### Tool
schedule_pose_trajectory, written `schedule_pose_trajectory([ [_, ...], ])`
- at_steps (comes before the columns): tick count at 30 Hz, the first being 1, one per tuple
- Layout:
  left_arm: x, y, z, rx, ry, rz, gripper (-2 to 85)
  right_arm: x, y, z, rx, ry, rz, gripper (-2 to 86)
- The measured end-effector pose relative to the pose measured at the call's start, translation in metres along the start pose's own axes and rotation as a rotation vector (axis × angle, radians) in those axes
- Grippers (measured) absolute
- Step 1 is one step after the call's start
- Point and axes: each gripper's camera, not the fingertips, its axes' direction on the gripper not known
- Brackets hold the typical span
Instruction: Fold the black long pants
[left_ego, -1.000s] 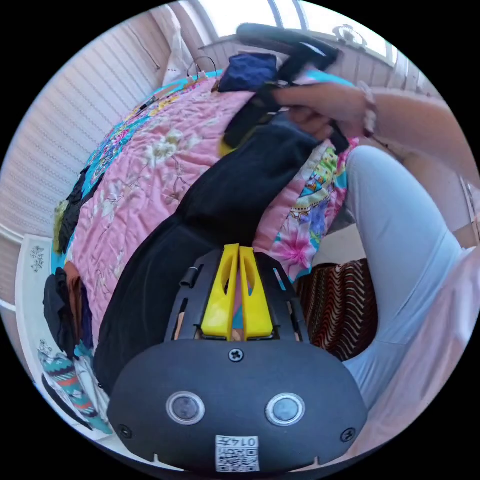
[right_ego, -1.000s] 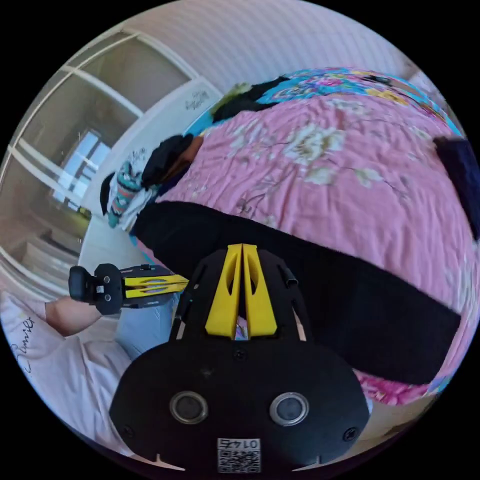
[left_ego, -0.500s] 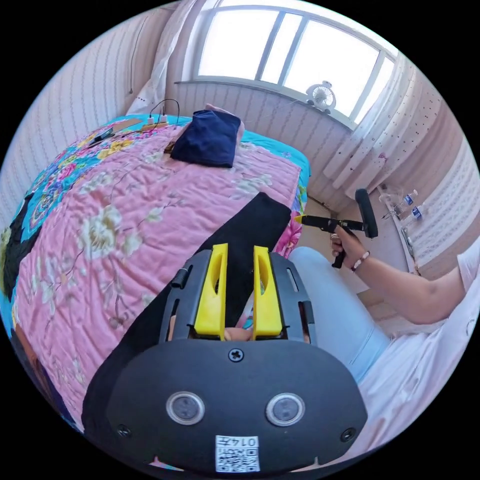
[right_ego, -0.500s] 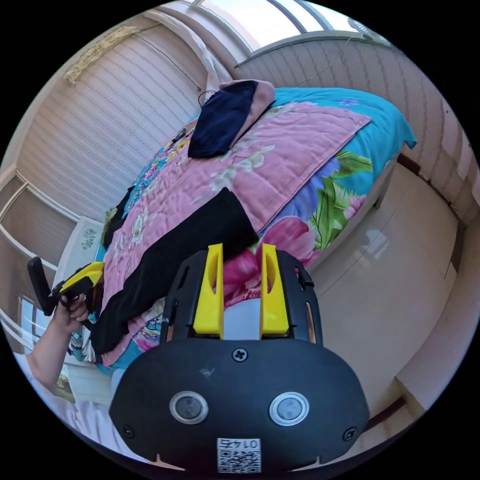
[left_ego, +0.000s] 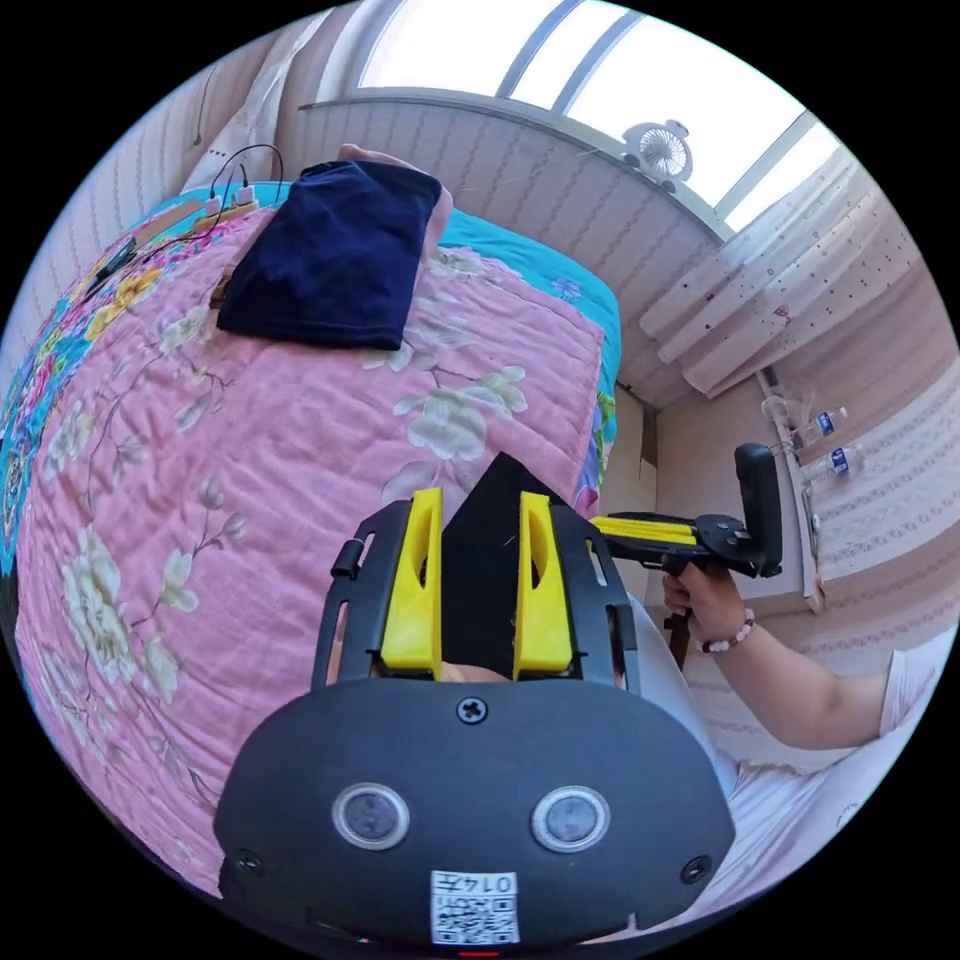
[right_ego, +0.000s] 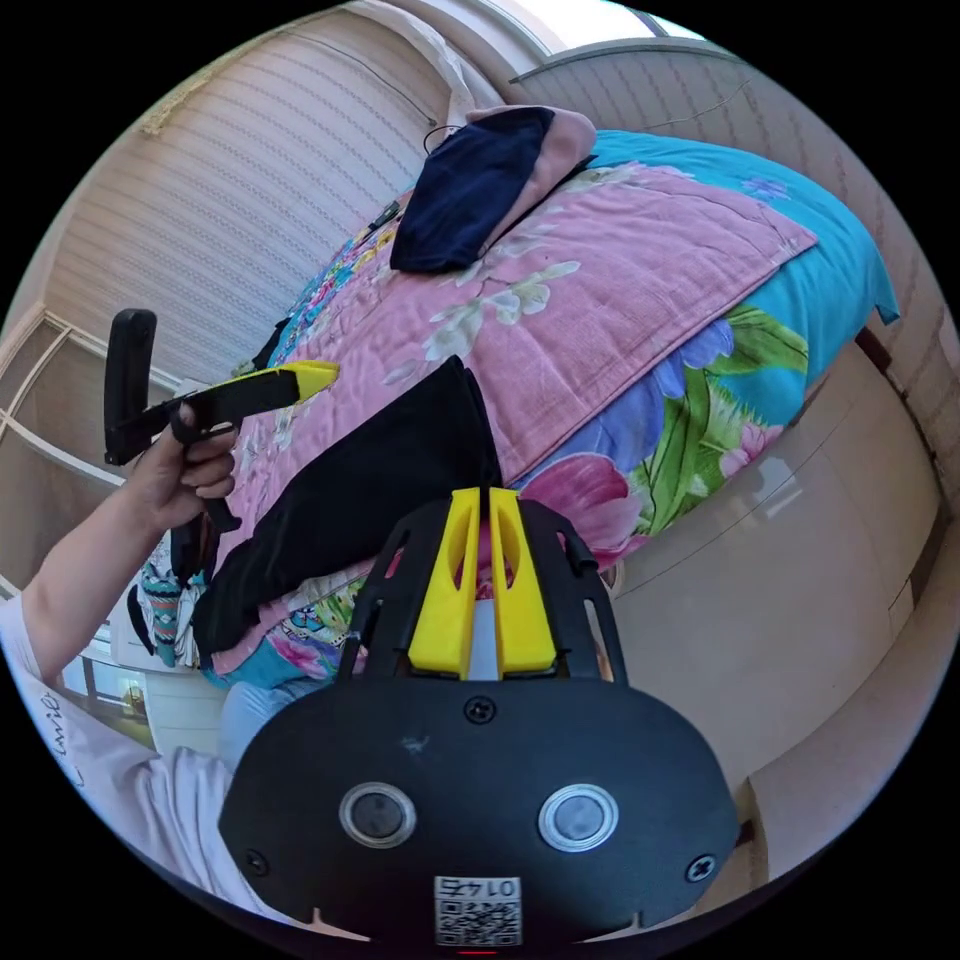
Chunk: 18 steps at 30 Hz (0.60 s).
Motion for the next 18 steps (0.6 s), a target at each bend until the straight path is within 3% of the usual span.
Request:
schedule_pose_trajectory([
  [8, 0.035, -0.017, 0.052, -0.175, -0.177, 0.167, 12.5, 0.023, 0.005, -0.011, 0.05, -0.067, 0.044, 9.2],
  [14, 0.058, 0.003, 0.037, -0.171, -0.225, 0.285, 5.7, 0.013, 0.003, -0.012, -0.005, -0.064, -0.043, 6.7],
  [18, 0.055, 0.024, 0.0, -0.112, -0.136, 0.244, 1.0, 0.005, 0.017, -0.034, 0.036, -0.153, -0.055, 3.6],
])
